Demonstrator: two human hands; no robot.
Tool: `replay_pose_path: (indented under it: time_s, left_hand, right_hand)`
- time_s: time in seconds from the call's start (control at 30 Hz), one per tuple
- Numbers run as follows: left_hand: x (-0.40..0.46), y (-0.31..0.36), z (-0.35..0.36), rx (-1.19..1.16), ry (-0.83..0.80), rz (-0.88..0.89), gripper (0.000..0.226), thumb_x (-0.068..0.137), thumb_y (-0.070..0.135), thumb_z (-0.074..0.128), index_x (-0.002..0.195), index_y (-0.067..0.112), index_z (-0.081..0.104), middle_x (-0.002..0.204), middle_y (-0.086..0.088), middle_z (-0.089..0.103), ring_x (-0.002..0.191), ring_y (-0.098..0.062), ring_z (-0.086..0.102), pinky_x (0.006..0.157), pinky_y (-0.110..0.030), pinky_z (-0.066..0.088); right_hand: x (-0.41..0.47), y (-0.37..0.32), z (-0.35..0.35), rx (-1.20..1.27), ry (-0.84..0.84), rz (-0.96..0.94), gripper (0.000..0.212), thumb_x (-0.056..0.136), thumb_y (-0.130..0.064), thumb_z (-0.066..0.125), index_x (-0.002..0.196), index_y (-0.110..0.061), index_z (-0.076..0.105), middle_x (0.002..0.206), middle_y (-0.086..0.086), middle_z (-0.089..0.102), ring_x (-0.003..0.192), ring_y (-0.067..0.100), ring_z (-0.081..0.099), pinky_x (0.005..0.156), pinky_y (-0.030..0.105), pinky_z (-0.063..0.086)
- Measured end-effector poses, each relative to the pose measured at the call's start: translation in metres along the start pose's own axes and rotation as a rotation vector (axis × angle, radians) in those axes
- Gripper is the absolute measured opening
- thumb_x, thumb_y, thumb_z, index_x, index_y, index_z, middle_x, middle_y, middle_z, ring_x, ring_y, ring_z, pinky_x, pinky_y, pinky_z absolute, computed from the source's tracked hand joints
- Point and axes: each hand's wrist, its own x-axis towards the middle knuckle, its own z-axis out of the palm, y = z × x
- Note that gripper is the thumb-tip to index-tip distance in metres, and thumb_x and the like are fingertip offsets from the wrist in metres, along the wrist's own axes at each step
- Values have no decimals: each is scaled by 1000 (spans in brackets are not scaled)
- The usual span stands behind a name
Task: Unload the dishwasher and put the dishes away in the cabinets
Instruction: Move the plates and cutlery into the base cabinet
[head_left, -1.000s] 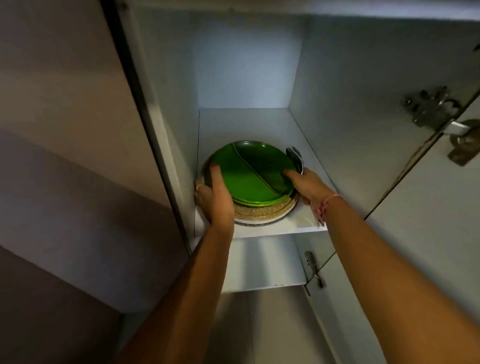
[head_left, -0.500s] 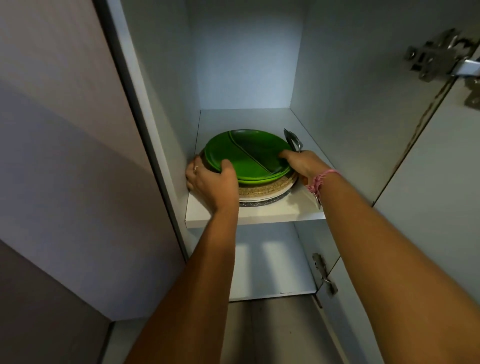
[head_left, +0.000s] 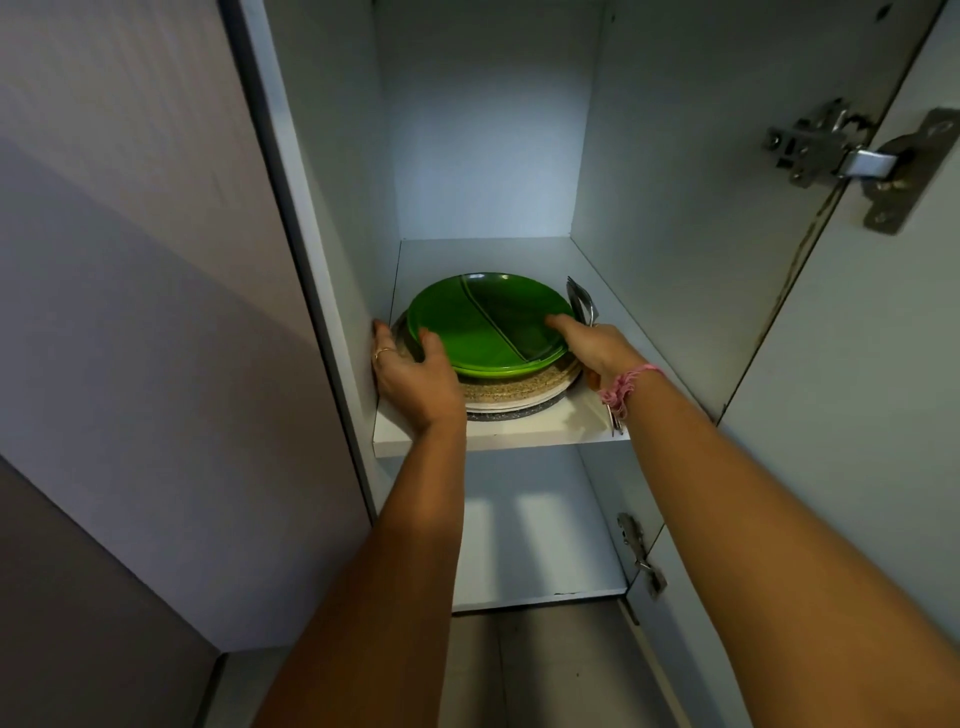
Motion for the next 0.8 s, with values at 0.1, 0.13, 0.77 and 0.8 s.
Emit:
replay_pose_path:
  time_s: [0.1, 0.13, 0.77, 0.8]
  left_hand:
    - [-3, 1, 0, 5, -2, 28, 59, 88, 22, 64, 138, -2, 43, 137, -17, 51, 127, -27, 49, 107, -41, 41]
    - [-4, 1, -1, 27, -15, 57, 61, 88, 24, 65, 138, -2, 42, 138, -17, 50, 129, -27, 48, 108, -41, 40]
    - [-122, 4, -64, -202, -561, -30, 46, 92, 7, 57, 131, 30, 47, 129, 10, 56, 119, -1, 52, 99, -15, 41]
    - [-124, 2, -65, -208, -604, -68, 42, 92, 8, 58, 128, 28, 49, 124, 9, 59, 115, -1, 55, 96, -13, 43]
  right_hand:
    - [-5, 3, -1, 58, -2, 7, 43, 90, -47, 55, 105, -7, 53, 67, 0, 50, 22, 0, 39, 26, 9, 27]
    - [-6, 4, 0, 75, -6, 6, 44, 89, -47, 56, 106, -6, 53, 68, 1, 51, 22, -1, 40, 27, 10, 28]
    - [-30, 27, 0, 756, 178, -99, 47, 97, -43, 21, 89, -17, 59, 70, -3, 45, 41, 6, 31, 37, 18, 24]
    - [-32, 29, 0, 795, 157, -108, 47, 97, -40, 19, 89, -16, 58, 65, -4, 41, 38, 5, 29, 36, 16, 23]
